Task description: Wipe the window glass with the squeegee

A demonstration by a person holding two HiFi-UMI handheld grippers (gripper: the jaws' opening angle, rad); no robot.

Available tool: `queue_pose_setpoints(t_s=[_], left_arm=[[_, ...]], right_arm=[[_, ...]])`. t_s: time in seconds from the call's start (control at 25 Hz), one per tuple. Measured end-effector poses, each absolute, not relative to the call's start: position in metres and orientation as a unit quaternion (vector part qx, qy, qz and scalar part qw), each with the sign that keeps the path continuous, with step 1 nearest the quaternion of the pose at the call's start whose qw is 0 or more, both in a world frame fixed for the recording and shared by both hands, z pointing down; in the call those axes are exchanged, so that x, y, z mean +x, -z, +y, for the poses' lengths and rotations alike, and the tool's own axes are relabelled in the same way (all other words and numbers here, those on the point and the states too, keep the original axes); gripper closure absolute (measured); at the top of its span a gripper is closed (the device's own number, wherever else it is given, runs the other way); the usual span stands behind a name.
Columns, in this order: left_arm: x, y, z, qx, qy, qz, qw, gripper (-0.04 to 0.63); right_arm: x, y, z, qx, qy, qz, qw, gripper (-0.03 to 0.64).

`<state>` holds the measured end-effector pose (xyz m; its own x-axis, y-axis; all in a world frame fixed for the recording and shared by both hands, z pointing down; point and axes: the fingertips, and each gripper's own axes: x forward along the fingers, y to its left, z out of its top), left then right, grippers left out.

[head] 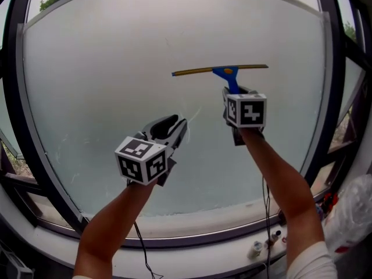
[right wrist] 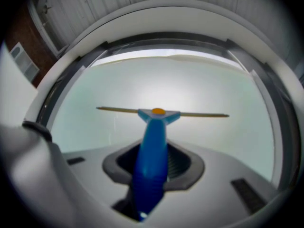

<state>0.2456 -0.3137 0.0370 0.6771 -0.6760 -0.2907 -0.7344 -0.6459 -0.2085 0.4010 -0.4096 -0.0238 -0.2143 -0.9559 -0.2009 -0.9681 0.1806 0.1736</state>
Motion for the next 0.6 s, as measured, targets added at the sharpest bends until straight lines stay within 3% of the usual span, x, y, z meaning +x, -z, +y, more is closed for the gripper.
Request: queue_pose_setpoints(t_s=[0.6], left_arm=[[0.291,0.027,-0.345,-0.891,-0.093,0.397,0.202,0.469]], right_arm=[[0.404,0.223,-0.445,-0.632,-0.181,0.752,0.055,0.483]])
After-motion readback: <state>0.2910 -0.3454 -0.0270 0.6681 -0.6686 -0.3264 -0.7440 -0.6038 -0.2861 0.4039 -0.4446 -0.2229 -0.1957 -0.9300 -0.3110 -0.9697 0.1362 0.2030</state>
